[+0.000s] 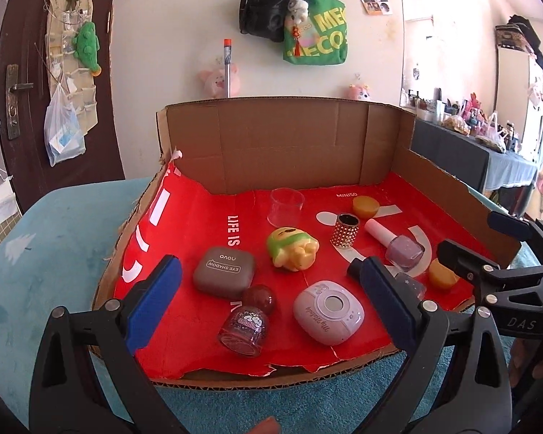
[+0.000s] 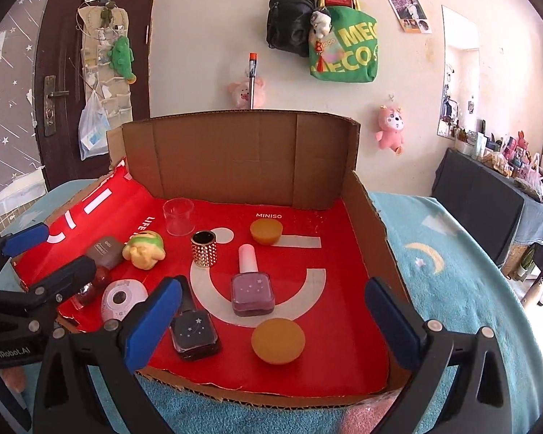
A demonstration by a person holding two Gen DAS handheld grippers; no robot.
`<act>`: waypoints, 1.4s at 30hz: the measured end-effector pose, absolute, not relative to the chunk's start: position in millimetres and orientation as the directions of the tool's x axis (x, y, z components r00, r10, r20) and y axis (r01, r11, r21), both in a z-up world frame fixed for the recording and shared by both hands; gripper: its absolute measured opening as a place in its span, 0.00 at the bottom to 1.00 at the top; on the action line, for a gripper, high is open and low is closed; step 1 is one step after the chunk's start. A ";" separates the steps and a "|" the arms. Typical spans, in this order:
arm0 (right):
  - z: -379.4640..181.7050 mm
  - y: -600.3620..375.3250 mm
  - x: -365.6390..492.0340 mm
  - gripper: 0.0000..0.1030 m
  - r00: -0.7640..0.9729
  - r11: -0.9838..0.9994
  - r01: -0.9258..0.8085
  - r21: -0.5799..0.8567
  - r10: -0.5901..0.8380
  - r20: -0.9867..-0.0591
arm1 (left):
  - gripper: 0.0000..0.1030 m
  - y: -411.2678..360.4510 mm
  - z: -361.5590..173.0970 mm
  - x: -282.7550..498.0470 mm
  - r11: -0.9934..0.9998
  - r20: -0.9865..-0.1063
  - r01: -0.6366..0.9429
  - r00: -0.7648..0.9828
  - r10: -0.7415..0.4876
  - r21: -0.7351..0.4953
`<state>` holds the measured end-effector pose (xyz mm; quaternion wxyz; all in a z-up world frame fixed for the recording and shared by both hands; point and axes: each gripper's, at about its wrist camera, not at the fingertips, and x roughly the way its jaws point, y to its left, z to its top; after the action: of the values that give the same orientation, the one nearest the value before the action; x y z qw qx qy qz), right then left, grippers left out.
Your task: Organize rigid objects
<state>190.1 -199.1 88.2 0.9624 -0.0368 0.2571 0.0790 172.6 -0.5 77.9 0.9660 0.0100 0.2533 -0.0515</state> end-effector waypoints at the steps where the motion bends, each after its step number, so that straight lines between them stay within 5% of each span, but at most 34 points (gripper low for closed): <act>1: 89.1 -201.1 188.3 1.00 0.858 0.985 -0.171 -0.020 0.139 -0.494 | 0.97 1.2 76.6 173.7 0.995 -0.498 0.098 0.863 -0.092 -0.014; 8: 85.6 -206.1 193.0 1.00 0.847 0.988 -0.154 0.008 0.136 -0.515 | 0.97 3.7 67.3 188.7 0.997 -0.573 0.072 0.817 -0.071 -0.021; 42: 81.3 -201.8 198.4 1.00 0.829 0.986 -0.167 -0.008 0.136 -0.543 | 0.97 0.4 65.5 188.4 0.997 -0.582 0.072 0.811 -0.061 -0.004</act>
<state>198.4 -201.8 81.3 0.9558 -0.0276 0.2818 0.0792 188.4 0.4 65.5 0.9515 0.0094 0.3055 -0.0351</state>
